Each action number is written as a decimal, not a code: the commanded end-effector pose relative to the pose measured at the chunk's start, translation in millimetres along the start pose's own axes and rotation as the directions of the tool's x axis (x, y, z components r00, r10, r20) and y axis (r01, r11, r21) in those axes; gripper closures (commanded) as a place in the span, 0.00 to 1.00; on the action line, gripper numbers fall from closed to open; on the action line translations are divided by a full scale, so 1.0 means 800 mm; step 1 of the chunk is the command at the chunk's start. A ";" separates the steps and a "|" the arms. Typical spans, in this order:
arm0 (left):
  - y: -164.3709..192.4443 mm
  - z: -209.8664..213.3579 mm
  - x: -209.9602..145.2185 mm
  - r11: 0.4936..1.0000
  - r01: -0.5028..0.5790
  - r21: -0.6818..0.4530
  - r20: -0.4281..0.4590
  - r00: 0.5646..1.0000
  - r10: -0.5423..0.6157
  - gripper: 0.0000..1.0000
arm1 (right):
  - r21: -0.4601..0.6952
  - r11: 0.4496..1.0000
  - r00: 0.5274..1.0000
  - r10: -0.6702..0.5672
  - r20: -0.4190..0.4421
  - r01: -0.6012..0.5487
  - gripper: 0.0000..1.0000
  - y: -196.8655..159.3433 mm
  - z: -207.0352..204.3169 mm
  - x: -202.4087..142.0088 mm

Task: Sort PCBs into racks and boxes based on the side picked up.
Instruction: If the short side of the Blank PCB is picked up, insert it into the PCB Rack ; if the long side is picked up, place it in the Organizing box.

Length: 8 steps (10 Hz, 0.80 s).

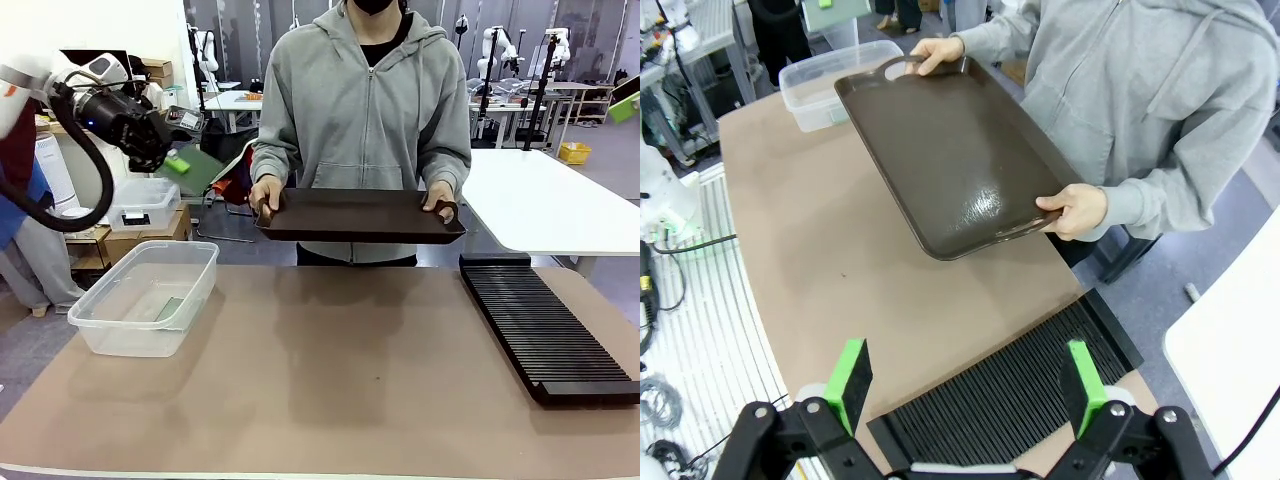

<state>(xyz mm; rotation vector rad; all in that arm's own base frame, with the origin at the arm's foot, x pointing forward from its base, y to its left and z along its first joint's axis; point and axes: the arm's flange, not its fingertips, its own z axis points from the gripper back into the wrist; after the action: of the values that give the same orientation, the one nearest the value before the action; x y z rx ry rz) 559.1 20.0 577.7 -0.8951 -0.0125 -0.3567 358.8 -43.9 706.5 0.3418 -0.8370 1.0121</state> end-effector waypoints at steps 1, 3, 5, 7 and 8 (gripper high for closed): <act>0.015 -0.011 -0.008 0.978 0.035 0.208 0.004 0.999 -0.036 0.97 | 0.017 1.000 1.000 0.007 0.011 -0.007 0.00 0.001 -0.002 0.000; 0.043 -0.016 -0.016 0.943 0.016 0.332 -0.027 1.000 -0.007 0.97 | 0.017 1.000 1.000 0.007 0.011 -0.007 0.00 0.001 -0.002 0.000; 0.065 -0.028 -0.023 0.925 -0.007 0.379 -0.027 0.999 0.018 0.97 | 0.017 1.000 1.000 0.007 0.011 -0.007 0.00 0.001 -0.002 0.000; 0.083 -0.042 -0.030 0.902 -0.042 0.430 -0.038 0.997 0.065 0.97 | 0.017 1.000 1.000 0.007 0.011 -0.007 0.00 0.001 -0.002 0.000; 0.089 -0.053 -0.035 0.905 -0.049 0.423 -0.047 0.996 0.076 0.97 | 0.017 1.000 1.000 0.007 0.011 -0.007 0.00 0.001 -0.002 0.000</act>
<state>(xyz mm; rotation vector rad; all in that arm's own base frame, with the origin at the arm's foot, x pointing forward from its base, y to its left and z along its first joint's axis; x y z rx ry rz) 560.8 45.6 495.5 -0.4831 -0.0079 -0.3261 358.8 -44.0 706.5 0.3417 -0.8371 1.0119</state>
